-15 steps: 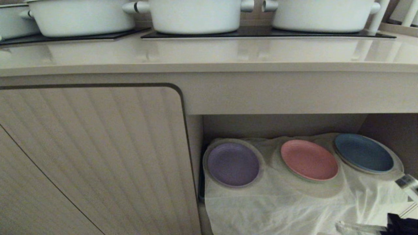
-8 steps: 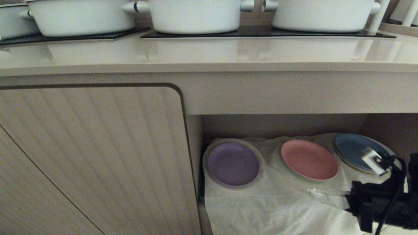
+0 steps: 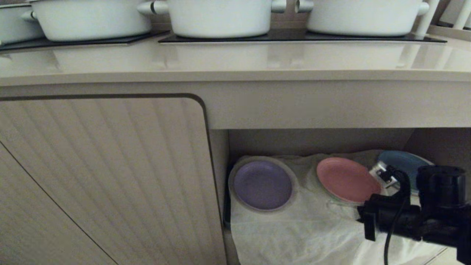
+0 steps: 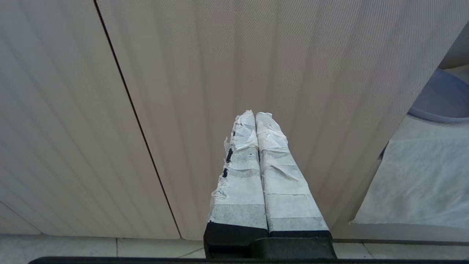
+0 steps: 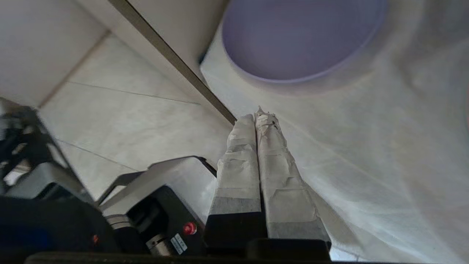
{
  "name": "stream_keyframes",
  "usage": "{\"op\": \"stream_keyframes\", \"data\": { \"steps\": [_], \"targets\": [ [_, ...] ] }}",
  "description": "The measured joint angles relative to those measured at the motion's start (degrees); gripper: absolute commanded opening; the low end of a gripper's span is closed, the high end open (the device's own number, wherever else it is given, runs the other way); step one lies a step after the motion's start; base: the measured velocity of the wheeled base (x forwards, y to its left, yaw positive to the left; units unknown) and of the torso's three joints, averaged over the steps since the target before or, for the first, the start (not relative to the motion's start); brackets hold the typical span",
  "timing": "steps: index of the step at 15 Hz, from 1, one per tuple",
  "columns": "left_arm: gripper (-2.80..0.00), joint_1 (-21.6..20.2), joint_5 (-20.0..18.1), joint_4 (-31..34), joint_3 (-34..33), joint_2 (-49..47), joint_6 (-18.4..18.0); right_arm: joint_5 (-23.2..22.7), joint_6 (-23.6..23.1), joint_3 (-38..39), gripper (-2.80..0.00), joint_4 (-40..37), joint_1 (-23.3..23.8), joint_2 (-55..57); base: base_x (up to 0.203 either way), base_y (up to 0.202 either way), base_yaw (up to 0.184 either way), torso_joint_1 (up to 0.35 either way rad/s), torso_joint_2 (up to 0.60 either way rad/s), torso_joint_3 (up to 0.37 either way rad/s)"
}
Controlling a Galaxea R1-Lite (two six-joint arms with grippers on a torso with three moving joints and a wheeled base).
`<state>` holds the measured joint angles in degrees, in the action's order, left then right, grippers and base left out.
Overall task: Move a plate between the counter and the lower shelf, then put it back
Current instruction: Pick up the plate in the cupboard
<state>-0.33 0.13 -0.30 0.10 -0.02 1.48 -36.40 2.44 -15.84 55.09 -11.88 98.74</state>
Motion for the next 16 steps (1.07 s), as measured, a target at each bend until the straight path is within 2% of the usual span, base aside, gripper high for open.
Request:
{"op": "stream_keyframes", "data": {
  "steps": [3,5,9,10,12,16],
  "targets": [
    [-2.8,0.0,0.02,0.0,0.0,0.0,0.0,2.49,0.43,-1.27,-2.8,-0.35,-2.41,2.58,0.0,0.0,0.0,0.0,0.0,0.0],
    [-2.8,0.0,0.02,0.0,0.0,0.0,0.0,6.77,1.43,-2.69,-2.8,-1.27,-3.72,4.49,0.0,0.0,0.0,0.0,0.0,0.0],
    [-2.8,0.0,0.03,-0.02,0.0,0.0,0.0,14.62,7.78,-8.86,-2.8,-2.38,-7.07,7.95,0.0,0.0,0.0,0.0,0.0,0.0],
    [-2.8,0.0,0.02,-0.02,0.0,0.0,0.0,15.3,8.05,-9.7,0.0,-3.48,-7.52,8.65,0.0,0.0,0.0,0.0,0.0,0.0],
    [-2.8,0.0,0.02,-0.02,0.0,0.0,0.0,15.55,8.2,-10.45,0.0,-4.34,-7.83,9.9,0.0,0.0,0.0,0.0,0.0,0.0],
    [-2.8,0.0,0.02,0.0,0.0,0.0,0.0,15.99,13.07,-12.34,0.0,-3.72,-9.07,12.6,0.0,0.0,0.0,0.0,0.0,0.0]
  ]
}}
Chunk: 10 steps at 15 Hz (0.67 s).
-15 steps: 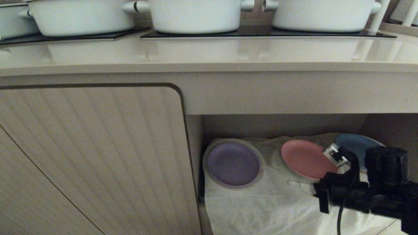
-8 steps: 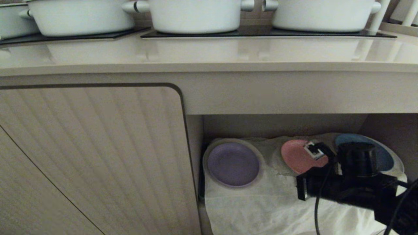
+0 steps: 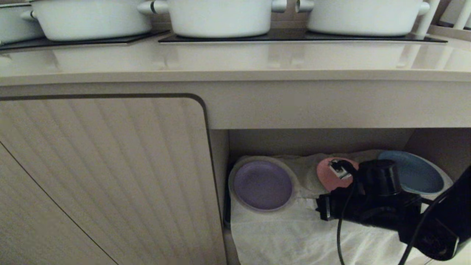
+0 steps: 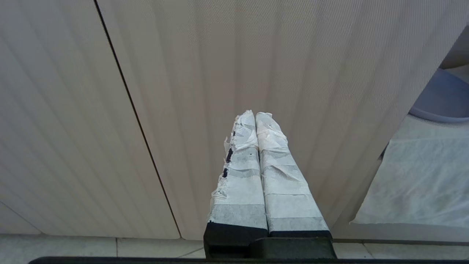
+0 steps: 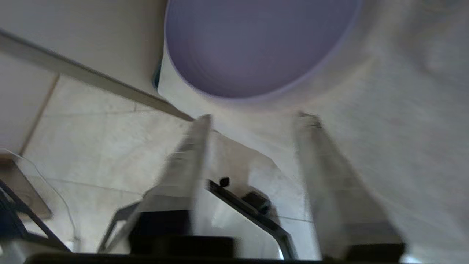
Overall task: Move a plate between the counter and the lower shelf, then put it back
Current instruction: Pick up the plate in the cupboard
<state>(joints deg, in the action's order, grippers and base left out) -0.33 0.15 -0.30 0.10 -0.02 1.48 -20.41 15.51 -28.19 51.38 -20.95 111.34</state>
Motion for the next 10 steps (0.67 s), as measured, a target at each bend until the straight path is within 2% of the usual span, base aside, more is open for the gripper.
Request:
{"op": "stream_keyframes", "data": {
  "steps": [6,10],
  "targets": [
    [-2.8,0.0,0.0,-0.02,0.0,0.0,0.0,0.35,1.57,-4.11,0.0,-0.09,-0.63,4.35,0.0,0.0,0.0,0.0,0.0,0.0],
    [-2.8,0.0,0.0,0.0,0.0,0.0,0.0,1.61,7.2,-6.39,0.0,-0.24,-1.8,6.44,0.0,0.0,0.0,0.0,0.0,0.0]
  ]
}}
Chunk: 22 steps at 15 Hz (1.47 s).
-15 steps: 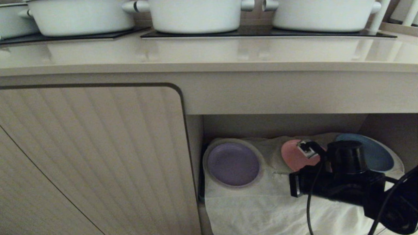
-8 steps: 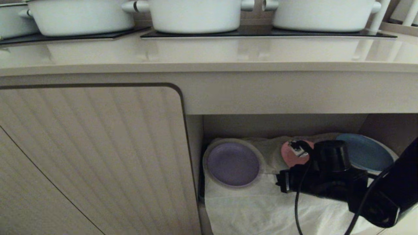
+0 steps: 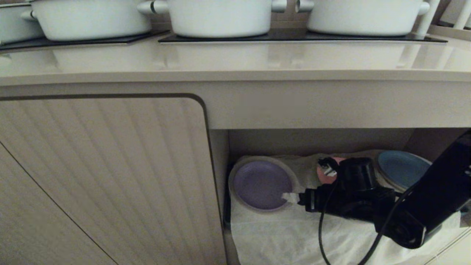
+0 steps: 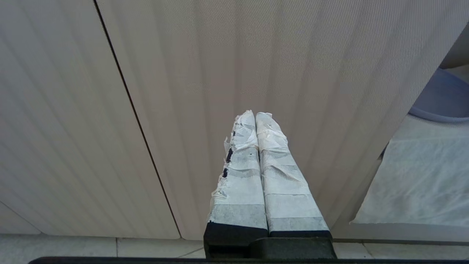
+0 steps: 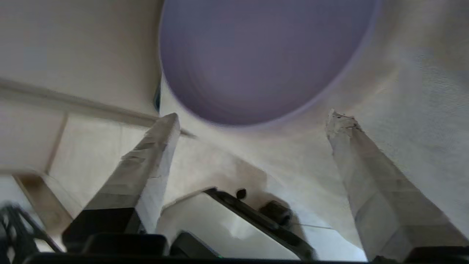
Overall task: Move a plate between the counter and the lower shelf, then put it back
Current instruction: Pick up the plate in the cupboard
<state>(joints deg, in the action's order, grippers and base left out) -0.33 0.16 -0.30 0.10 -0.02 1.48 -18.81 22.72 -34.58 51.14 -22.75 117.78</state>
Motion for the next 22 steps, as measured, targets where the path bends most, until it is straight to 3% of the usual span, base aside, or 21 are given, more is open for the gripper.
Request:
{"op": "stream_keyframes", "data": {
  "steps": [6,22],
  "targets": [
    [-2.8,0.0,-0.01,-0.02,0.0,0.0,-0.02,5.3,2.68,-1.63,0.0,0.43,-1.57,3.74,0.0,0.0,0.0,0.0,0.0,0.0],
    [-2.8,0.0,0.0,-0.02,0.0,0.0,0.0,11.91,6.22,-10.85,0.0,0.43,-2.98,10.64,0.0,0.0,0.0,0.0,0.0,0.0]
  ]
}}
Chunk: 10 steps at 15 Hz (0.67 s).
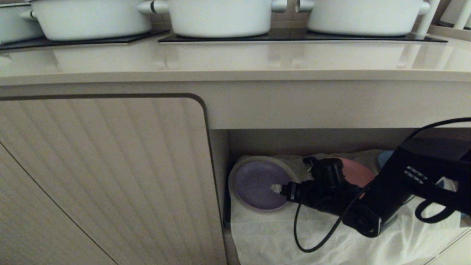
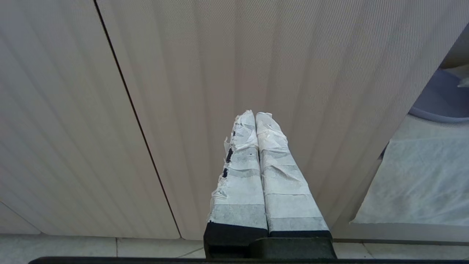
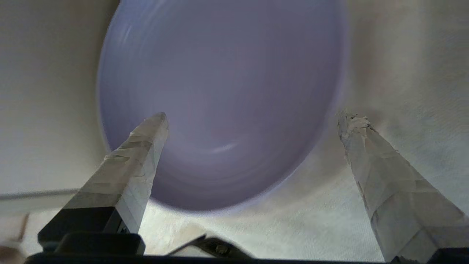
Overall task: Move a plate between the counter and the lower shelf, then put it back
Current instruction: Pick up the plate in the cupboard
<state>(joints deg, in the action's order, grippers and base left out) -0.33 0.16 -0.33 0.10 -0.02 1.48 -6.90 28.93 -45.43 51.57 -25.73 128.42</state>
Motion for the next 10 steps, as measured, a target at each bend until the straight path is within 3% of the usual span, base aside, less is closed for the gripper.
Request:
{"op": "stream_keyframes", "data": {
  "steps": [10],
  "targets": [
    [-2.8,0.0,-0.01,0.0,0.0,0.0,0.0,2.8,-0.02,-0.63,0.0,0.57,-1.85,1.74,0.0,0.0,0.0,0.0,0.0,0.0]
  ]
}}
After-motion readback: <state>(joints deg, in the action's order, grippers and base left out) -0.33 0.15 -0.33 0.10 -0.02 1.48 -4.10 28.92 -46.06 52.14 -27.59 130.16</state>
